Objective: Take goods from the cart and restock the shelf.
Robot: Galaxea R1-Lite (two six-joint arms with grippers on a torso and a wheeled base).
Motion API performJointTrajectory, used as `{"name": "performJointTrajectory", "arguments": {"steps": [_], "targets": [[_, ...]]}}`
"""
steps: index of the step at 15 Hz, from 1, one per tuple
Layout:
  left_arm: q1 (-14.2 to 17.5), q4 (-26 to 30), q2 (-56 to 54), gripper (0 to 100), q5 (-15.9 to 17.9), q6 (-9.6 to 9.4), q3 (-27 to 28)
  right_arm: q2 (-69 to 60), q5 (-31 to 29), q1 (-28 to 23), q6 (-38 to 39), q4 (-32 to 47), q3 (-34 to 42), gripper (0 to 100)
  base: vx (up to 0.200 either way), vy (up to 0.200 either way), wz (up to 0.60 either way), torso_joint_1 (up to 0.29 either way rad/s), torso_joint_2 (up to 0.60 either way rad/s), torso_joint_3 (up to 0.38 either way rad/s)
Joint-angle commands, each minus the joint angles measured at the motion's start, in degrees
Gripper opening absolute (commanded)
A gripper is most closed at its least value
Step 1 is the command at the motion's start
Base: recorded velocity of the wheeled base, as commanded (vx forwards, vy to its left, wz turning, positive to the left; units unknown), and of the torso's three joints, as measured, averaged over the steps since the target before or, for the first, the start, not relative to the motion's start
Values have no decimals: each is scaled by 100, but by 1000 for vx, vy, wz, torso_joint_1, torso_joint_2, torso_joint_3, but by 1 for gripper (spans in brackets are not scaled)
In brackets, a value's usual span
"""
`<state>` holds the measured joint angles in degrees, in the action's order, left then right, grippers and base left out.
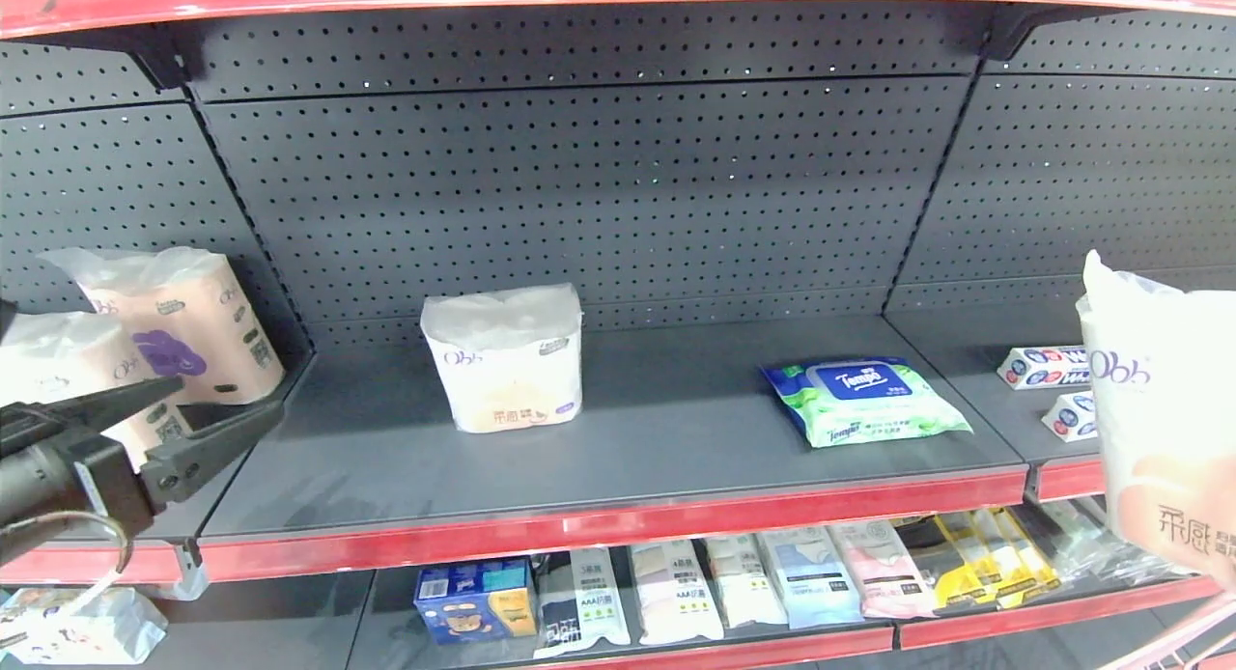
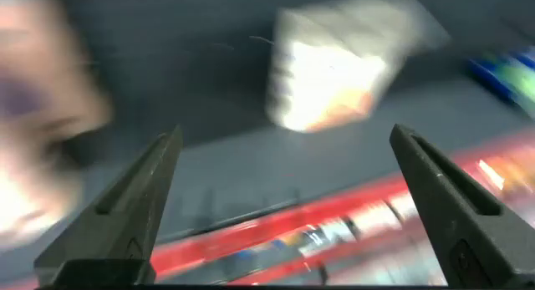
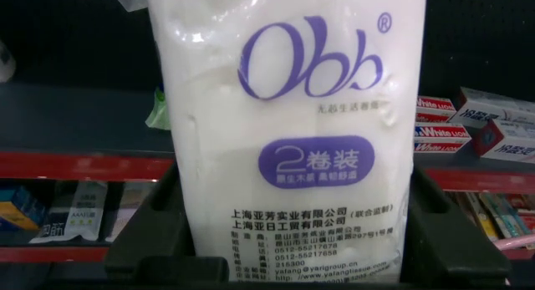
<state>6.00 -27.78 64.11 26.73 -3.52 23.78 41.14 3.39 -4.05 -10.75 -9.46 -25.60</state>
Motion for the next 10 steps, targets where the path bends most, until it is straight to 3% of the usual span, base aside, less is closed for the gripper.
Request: {"name": "performJointTrajectory", "arguments": {"steps": [1, 2, 4, 6, 10], "targets": [[1114, -737, 2299, 100, 1809, -1599, 250, 271, 4, -44, 12, -3, -59, 0, 0, 0, 0, 0, 0, 0], [1158, -878, 2703, 100, 2310, -1819, 408, 298, 13, -87, 3, 6, -68, 0, 0, 0, 0, 0, 0, 0], [1158, -1098, 3213, 100, 3083, -1854, 724, 333, 4, -87, 3, 14, -77, 0, 0, 0, 0, 0, 0, 0], [1149, -1115, 3582, 100, 3505, -1924, 856, 351, 4, -193, -6, 14, -77, 0, 0, 0, 0, 0, 0, 0], [1000, -1177, 4145, 100, 3769, -2073, 1287, 474, 4, -202, -129, 14, -156, 0, 0, 0, 0, 0, 0, 0]]}}
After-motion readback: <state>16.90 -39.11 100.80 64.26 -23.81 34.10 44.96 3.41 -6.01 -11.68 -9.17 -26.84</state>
